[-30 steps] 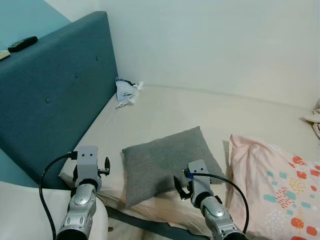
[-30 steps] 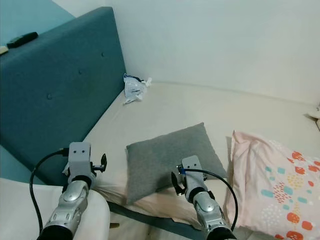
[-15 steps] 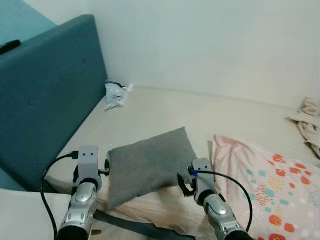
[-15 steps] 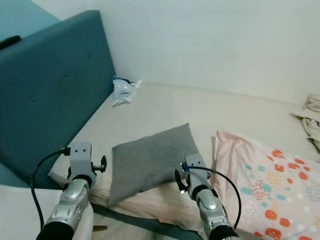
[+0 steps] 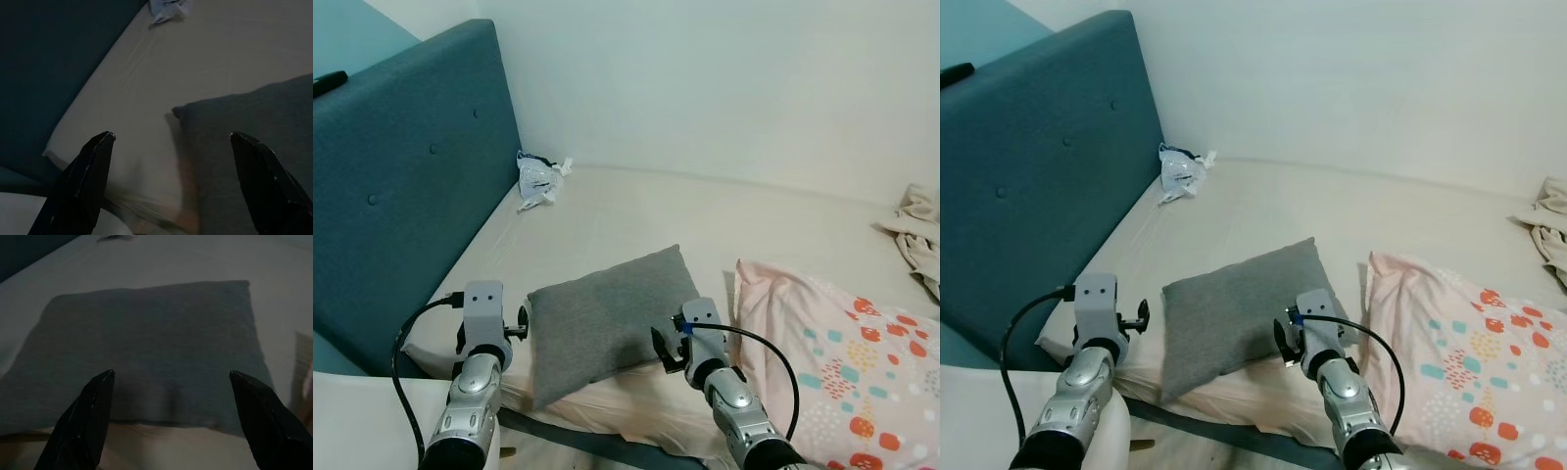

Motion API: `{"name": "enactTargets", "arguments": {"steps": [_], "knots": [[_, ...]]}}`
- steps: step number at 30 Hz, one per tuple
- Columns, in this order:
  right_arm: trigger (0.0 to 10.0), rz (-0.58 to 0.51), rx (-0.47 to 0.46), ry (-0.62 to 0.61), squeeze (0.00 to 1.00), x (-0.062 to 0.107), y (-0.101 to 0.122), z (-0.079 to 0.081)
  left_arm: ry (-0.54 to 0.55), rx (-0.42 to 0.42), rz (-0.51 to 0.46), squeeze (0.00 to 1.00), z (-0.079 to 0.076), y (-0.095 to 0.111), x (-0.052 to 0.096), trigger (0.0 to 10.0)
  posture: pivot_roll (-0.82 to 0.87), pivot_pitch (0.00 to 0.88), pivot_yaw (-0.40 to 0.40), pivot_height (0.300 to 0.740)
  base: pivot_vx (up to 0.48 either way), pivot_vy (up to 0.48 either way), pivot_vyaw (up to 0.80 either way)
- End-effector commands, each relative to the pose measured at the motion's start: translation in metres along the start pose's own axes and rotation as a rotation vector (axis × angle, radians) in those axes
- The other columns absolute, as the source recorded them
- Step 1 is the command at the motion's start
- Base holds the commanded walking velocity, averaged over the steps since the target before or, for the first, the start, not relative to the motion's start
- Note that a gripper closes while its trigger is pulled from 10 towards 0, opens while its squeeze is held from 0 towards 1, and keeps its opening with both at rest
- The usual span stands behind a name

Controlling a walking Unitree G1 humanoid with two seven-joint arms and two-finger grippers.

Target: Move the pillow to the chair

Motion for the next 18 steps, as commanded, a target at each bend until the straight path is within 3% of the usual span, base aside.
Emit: {"name": "enactTargets", "arguments": {"steps": [1,11,18], "knots": [[10.0,-0.006,0.000,0.013,0.00,0.000,0.000,0.003,0.004,-0.003,-0.011,0.00,0.001,-0.001,0.002,10.0,0.02,0.047,-0.002,0.740,0.000,0.000,0.00],[10.0,-0.017,-0.007,0.011,0.00,0.000,0.002,0.003,-0.002,0.004,-0.032,0.00,-0.001,0.003,0.002,10.0,0.02,0.052,-0.002,0.740,0.000,0.000,0.00],[10.0,0.007,-0.064,-0.005,0.00,-0.003,0.004,-0.002,-0.048,-0.054,0.001,0.00,-0.011,0.001,-0.001,10.0,0.02,0.063,-0.006,0.735,0.000,0.000,0.00]]}}
Point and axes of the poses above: a point about 5 cm out from each wrist's last joint towards the gripper, its own x axis pointing back from the gripper into the wrist, its own y axis along the axis of the wrist's last joint, z = x × y, the point moved 2 cm from there along -x, pointing out of the wrist towards the gripper, and after that the axes turned 2 degrees about -x, right-handed, at the moved point
